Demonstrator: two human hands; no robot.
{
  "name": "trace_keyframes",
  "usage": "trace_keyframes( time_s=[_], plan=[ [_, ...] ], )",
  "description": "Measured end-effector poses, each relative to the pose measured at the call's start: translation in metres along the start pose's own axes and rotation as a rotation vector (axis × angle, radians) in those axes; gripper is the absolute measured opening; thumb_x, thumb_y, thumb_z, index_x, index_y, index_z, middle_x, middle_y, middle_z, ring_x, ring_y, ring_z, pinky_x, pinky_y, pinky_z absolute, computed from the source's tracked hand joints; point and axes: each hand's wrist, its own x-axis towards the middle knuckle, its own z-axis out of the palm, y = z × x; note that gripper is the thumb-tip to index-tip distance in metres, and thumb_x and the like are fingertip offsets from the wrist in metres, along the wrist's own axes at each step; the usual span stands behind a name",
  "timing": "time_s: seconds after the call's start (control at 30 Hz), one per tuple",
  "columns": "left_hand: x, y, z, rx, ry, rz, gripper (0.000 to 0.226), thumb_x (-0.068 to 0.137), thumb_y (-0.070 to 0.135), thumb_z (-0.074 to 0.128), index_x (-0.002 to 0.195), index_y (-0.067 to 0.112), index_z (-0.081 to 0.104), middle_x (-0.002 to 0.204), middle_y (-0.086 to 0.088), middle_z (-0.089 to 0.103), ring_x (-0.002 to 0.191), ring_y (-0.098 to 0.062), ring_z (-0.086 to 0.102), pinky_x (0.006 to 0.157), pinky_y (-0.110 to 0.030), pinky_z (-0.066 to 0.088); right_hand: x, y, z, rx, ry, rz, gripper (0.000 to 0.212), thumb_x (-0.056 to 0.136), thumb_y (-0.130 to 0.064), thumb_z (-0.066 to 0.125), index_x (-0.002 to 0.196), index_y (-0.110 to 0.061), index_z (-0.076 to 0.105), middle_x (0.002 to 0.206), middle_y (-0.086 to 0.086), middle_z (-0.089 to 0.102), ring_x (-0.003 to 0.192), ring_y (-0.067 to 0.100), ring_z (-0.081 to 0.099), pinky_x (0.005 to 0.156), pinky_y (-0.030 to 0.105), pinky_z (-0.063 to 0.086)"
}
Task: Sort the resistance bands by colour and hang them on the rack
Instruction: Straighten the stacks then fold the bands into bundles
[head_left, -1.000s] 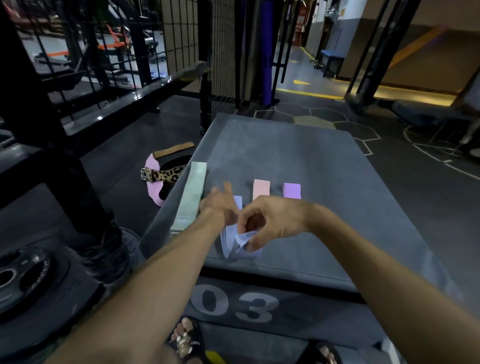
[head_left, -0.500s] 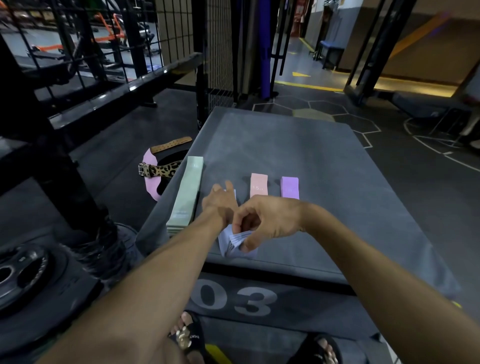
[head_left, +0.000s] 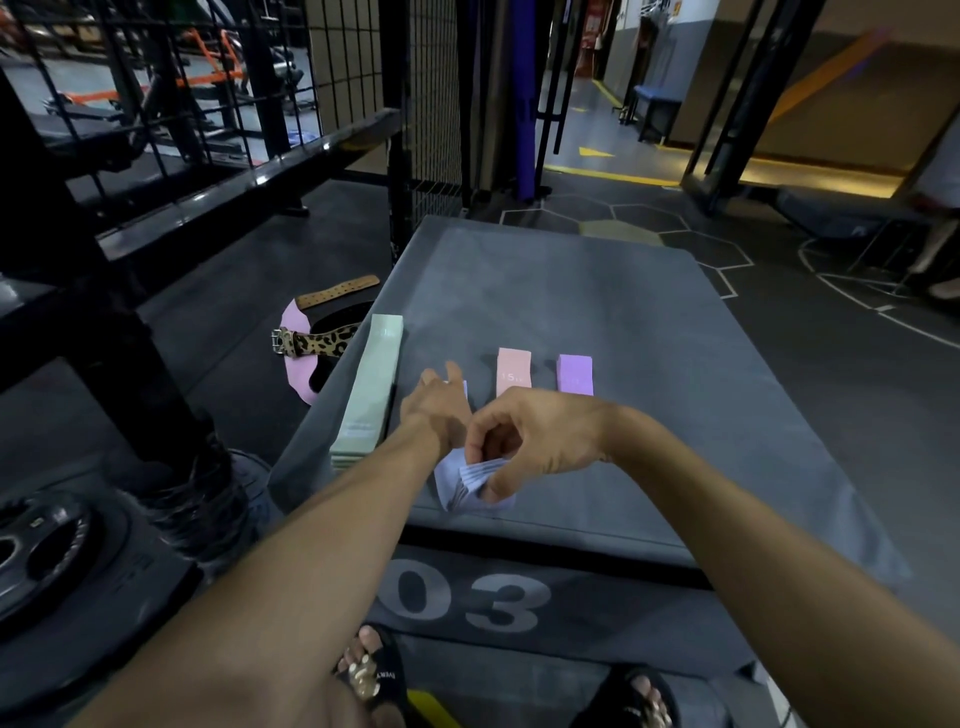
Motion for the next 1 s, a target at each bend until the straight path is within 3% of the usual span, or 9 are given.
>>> trace_keyframes(
  time_s=[0.17,0.37,0.5,0.6,0.77,0.83,0.9,0.93,1.0],
  plan=[
    [0.001,0.003,-0.003,-0.033,0.033,-0.004,0.06,0.103,0.034,0.04,0.155,0.012,0.017,0.143,-0.024,0.036,0.127,-0.042,0.049,0.097,-0.043,0.042,0.002,0.001,0.001,-0.011,0.04,-0.018,0.022,0.078,-0.01,0.083,0.097,-0.01,0.072,0.089,0.009,0.072,0.078,0.012,0.064,0.075,0.034,0.056],
    [-0.005,-0.002,-0.007,-0.039,0.009,-0.015,0.06,0.097,0.034,0.052,0.149,0.016,0.027,0.143,-0.019,0.034,0.128,-0.041,0.049,0.096,-0.044,0.043,0.005,0.008,0.002,0.031,0.041,-0.008,0.022,0.076,-0.01,0.084,0.094,-0.009,0.071,0.093,0.017,0.072,0.078,0.017,0.063,0.078,0.042,0.056],
    [-0.006,-0.003,-0.01,-0.018,-0.02,-0.009,0.046,0.095,0.037,0.053,0.135,0.017,0.044,0.141,-0.016,0.034,0.125,-0.041,0.05,0.098,-0.044,0.044,0.006,0.011,0.003,0.051,0.032,-0.005,0.019,0.077,-0.009,0.083,0.091,-0.011,0.071,0.081,0.007,0.069,0.074,0.014,0.062,0.071,0.032,0.052],
    [-0.004,-0.004,-0.011,-0.019,-0.03,-0.005,0.052,0.093,0.041,0.055,0.137,0.015,0.044,0.141,-0.017,0.035,0.125,-0.041,0.052,0.1,-0.045,0.043,0.005,0.011,0.001,0.082,0.018,-0.007,0.017,0.078,-0.005,0.082,0.089,-0.011,0.07,0.077,0.0,0.067,0.072,0.012,0.062,0.068,0.027,0.051],
    [-0.003,-0.011,-0.022,-0.065,-0.022,-0.019,0.077,0.091,0.049,0.062,0.153,0.019,0.027,0.151,-0.018,0.027,0.133,-0.04,0.046,0.106,-0.046,0.042,0.006,0.012,-0.001,0.072,0.029,-0.021,0.019,0.077,-0.006,0.083,0.091,-0.009,0.07,0.084,0.013,0.069,0.076,0.018,0.063,0.073,0.035,0.055],
    [-0.002,-0.019,-0.031,-0.054,0.056,0.107,0.057,0.094,0.045,0.062,0.142,0.019,0.044,0.143,-0.012,0.04,0.124,-0.035,0.053,0.102,-0.043,0.046,0.007,0.012,-0.001,0.056,0.026,-0.022,0.02,0.078,-0.007,0.082,0.094,-0.006,0.07,0.091,0.018,0.071,0.078,0.019,0.064,0.077,0.039,0.057],
    [-0.006,-0.03,-0.038,-0.131,0.076,0.309,0.022,0.094,0.029,0.065,0.115,0.021,0.065,0.116,0.0,0.061,0.106,-0.02,0.063,0.089,-0.034,0.05,0.009,0.011,-0.002,0.048,0.023,-0.016,0.019,0.078,-0.006,0.082,0.094,-0.007,0.071,0.089,0.015,0.072,0.077,0.018,0.065,0.074,0.036,0.057],
    [-0.012,-0.035,-0.042,-0.198,0.019,0.38,0.011,0.094,0.02,0.066,0.104,0.021,0.071,0.1,0.006,0.066,0.092,-0.009,0.066,0.08,-0.028,0.05,0.01,0.01,-0.003,0.044,0.024,-0.012,0.018,0.078,-0.006,0.082,0.092,-0.01,0.071,0.086,0.011,0.071,0.077,0.018,0.065,0.071,0.032,0.057],
    [-0.029,-0.042,-0.044,-0.277,-0.191,0.444,0.018,0.091,0.003,0.063,0.092,0.018,0.074,0.077,0.012,0.067,0.062,0.005,0.059,0.061,-0.016,0.045,0.012,0.008,-0.007,0.033,0.028,-0.011,0.017,0.078,-0.008,0.083,0.089,-0.016,0.072,0.085,0.006,0.072,0.077,0.017,0.066,0.07,0.028,0.055]
  ],
)
